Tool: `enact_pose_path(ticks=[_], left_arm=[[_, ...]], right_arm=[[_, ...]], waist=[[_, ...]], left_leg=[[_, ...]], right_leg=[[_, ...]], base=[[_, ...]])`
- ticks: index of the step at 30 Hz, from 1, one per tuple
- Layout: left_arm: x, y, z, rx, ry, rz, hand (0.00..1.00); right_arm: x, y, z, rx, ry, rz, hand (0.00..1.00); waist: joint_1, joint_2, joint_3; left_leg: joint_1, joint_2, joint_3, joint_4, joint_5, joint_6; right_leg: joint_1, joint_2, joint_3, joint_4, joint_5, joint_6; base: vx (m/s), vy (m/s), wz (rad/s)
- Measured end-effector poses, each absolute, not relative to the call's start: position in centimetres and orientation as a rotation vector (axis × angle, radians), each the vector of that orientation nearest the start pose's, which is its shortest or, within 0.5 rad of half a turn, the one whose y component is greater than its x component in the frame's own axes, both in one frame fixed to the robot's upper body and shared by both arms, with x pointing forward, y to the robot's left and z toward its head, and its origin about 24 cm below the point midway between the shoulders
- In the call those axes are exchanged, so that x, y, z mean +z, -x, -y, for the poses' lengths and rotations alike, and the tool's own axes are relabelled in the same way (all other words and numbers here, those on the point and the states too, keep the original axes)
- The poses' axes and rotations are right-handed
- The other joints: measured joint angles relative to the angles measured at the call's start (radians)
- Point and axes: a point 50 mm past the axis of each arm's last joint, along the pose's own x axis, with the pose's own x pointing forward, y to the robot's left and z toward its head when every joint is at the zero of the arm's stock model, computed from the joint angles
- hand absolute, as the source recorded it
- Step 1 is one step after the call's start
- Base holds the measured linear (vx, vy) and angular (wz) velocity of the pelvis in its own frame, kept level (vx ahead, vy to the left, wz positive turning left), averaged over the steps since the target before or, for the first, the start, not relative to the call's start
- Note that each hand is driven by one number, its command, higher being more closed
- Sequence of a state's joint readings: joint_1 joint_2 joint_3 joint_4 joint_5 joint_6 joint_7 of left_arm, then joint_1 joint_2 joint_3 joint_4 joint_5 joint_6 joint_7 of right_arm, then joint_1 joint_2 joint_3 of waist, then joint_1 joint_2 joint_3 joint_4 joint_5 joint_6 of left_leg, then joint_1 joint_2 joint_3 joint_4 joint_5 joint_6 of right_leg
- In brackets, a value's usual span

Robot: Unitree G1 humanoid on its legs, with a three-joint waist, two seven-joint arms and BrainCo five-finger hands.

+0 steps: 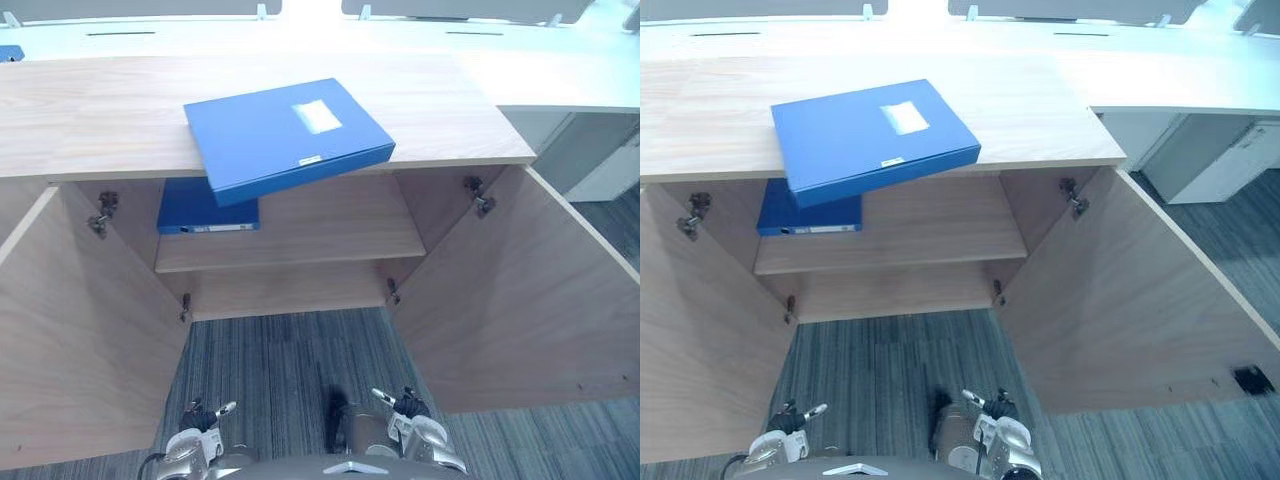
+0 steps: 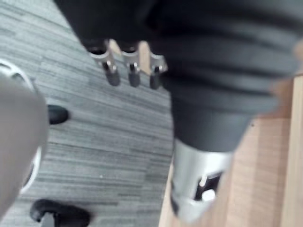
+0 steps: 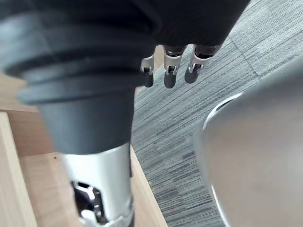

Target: Walk over to the cabinet, pick up the folder, carry it to the office cabinet, place the folder inside the office cabinet, then close the office cabinet door

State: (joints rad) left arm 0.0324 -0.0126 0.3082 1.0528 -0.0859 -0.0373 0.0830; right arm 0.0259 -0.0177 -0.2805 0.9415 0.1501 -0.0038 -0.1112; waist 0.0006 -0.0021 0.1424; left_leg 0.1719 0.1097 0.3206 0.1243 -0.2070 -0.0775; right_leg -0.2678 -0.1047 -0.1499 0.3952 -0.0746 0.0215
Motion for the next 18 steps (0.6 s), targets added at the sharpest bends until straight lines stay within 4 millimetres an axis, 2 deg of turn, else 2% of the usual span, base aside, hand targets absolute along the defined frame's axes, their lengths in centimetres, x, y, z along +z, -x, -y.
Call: enact_pose_path(ticks=[2,3,5,6,7,8,11,12,13,14,16,18], left_arm=[[-16.2,-10.4,-17.4,0.409,0.246,-1.055,0.00],[-16.2,-10.4,-17.2,0.411,0.254,-1.055,0.00],[-16.0,-10.8,-17.6,0.418,0.252,-1.034,0.00],[-15.7,-11.2,-17.8,0.430,0.257,-1.009,0.00],[-15.5,-11.6,-17.9,0.431,0.257,-0.989,0.00],[-15.6,-11.5,-17.9,0.433,0.258,-0.991,0.00],[-15.5,-11.9,-17.9,0.429,0.257,-0.982,0.00],[-15.4,-11.9,-17.9,0.429,0.257,-0.982,0.00],[-15.5,-11.9,-17.8,0.427,0.260,-0.985,0.00],[-15.5,-11.9,-17.8,0.426,0.260,-0.984,0.00],[-15.3,-12.1,-18.7,0.436,0.236,-0.974,0.00],[-15.3,-12.0,-19.3,0.441,0.222,-0.977,0.00]], right_arm=[[-14.7,-12.4,21.6,-0.481,-0.176,-0.963,0.00],[-14.7,-12.3,21.8,-0.490,-0.175,-0.964,0.00],[-14.8,-12.0,21.5,-0.481,-0.174,-0.974,0.00],[-14.9,-11.8,21.4,-0.473,-0.167,-0.982,0.00],[-14.9,-11.7,21.3,-0.472,-0.169,-0.984,0.00],[-15.0,-11.6,21.3,-0.475,-0.172,-0.987,0.00],[-15.0,-11.5,21.3,-0.484,-0.188,-0.993,0.00],[-15.0,-11.4,21.3,-0.486,-0.190,-0.995,0.00],[-15.0,-11.3,21.3,-0.489,-0.190,-0.995,0.00],[-15.1,-11.3,21.1,-0.488,-0.196,-0.998,0.00],[-15.5,-10.8,19.7,-0.477,-0.231,-1.019,0.00],[-15.7,-10.3,19.2,-0.479,-0.247,-1.034,0.00]], waist=[[-0.004,0.051,-0.015],[-0.006,0.059,-0.015],[-0.018,0.047,-0.008],[-0.005,0.045,-0.008],[0.005,0.044,-0.008],[0.012,0.043,-0.009],[0.015,0.039,-0.010],[0.018,0.038,-0.010],[0.017,0.042,-0.012],[0.017,0.032,-0.009],[0.014,-0.022,-0.025],[0.014,-0.038,-0.033]], left_leg=[[0.017,0.035,-0.024,0.000,-0.001,-0.008],[0.016,0.053,-0.030,0.034,0.000,-0.009],[-0.077,0.103,-0.071,0.287,-0.004,-0.014],[-0.175,0.156,-0.082,0.518,-0.015,-0.025],[-0.239,0.190,-0.070,0.648,-0.026,-0.023],[-0.265,0.196,-0.055,0.660,-0.033,-0.013],[-0.301,0.175,-0.012,0.517,-0.038,-0.007],[-0.297,0.151,-0.015,0.405,-0.024,-0.005],[-0.284,0.129,-0.019,0.275,0.058,0.005],[-0.272,0.122,-0.016,0.257,0.047,0.010],[-0.235,0.076,0.006,0.197,0.061,0.017],[-0.211,0.054,0.023,0.164,0.065,0.023]], right_leg=[[0.020,0.021,-0.044,0.018,-0.063,-0.014],[0.045,0.027,-0.061,0.017,-0.082,-0.021],[0.124,0.030,-0.096,-0.005,-0.117,-0.025],[0.172,0.044,-0.109,-0.030,-0.128,-0.033],[0.204,0.056,-0.115,-0.043,-0.134,-0.038],[0.225,0.060,-0.116,-0.055,-0.135,-0.038],[0.267,0.060,-0.100,-0.090,-0.134,-0.034],[0.273,0.059,-0.086,-0.092,-0.135,-0.026],[0.275,0.063,-0.073,-0.090,-0.141,-0.012],[0.277,0.061,-0.061,-0.086,-0.145,-0.004],[0.292,0.030,-0.041,-0.122,-0.134,0.024],[0.313,0.017,-0.028,-0.155,-0.120,0.037]], base=[[0.38,-0.259,0.39],[0.29,-0.230,0.57],[0.23,-0.244,0.59],[0.25,-0.212,0.19],[0.21,-0.113,-0.03],[0.21,-0.049,-0.22],[0.20,0.024,-0.23],[0.24,0.127,-0.38],[0.20,0.144,-0.37],[0.20,0.145,-0.19],[0.16,0.129,-0.07],[0.14,0.125,-0.14]])
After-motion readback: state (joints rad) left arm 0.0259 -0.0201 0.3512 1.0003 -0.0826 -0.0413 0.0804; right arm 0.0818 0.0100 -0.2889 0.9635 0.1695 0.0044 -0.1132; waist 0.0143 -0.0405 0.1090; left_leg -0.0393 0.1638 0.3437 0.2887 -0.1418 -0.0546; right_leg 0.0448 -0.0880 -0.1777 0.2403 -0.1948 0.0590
